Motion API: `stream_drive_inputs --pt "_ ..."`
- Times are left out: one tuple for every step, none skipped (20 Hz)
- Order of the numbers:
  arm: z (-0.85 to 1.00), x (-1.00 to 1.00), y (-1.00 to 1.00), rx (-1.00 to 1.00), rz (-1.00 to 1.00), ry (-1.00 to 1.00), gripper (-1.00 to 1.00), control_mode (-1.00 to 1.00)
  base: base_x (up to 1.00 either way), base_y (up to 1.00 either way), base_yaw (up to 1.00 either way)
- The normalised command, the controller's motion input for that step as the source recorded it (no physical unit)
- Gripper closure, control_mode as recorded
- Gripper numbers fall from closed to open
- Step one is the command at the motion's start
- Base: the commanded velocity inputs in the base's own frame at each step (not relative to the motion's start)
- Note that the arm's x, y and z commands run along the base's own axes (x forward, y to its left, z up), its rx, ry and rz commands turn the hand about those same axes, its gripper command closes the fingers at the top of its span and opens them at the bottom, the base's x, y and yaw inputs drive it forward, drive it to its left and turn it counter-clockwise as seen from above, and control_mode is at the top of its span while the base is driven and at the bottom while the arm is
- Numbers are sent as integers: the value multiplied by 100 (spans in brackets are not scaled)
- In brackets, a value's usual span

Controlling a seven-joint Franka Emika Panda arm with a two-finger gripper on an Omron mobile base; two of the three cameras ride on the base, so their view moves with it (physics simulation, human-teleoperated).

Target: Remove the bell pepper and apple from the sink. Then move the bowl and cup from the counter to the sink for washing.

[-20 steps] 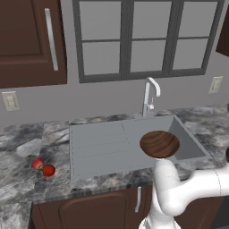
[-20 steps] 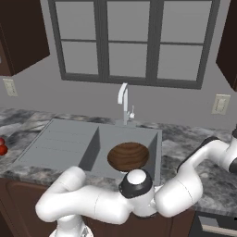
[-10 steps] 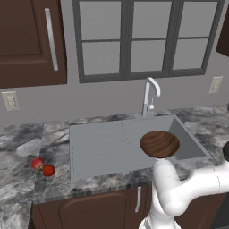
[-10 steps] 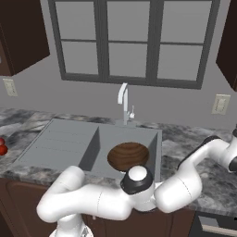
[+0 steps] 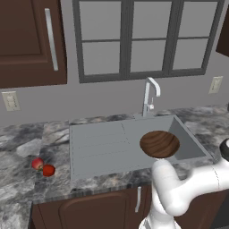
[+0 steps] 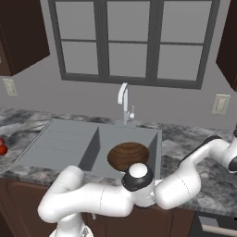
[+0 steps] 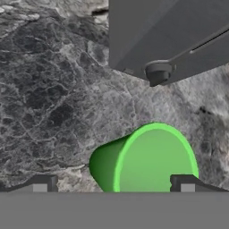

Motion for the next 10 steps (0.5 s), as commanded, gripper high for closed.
stream_drive_inputs --pt "-5 0 -8 0 2 0 -100 -100 0 0 0" --pt "-5 0 -9 0 2 1 -100 -100 0 0 0" --pt "-3 0 -9 0 2 0 -100 -100 0 0 0" --pt "-4 0 -8 0 2 1 -100 -100 0 0 0" --pt "-4 0 -6 0 2 0 -100 -100 0 0 0" --pt "-4 0 -6 0 2 0 -100 -100 0 0 0" --pt "-3 0 -6 0 2 0 -100 -100 0 0 0" --pt "-4 0 -5 0 2 1 -100 -100 0 0 0" --pt "-2 0 -6 0 2 0 -100 -100 0 0 0" --pt "-1 0 -6 0 2 0 -100 -100 0 0 0"
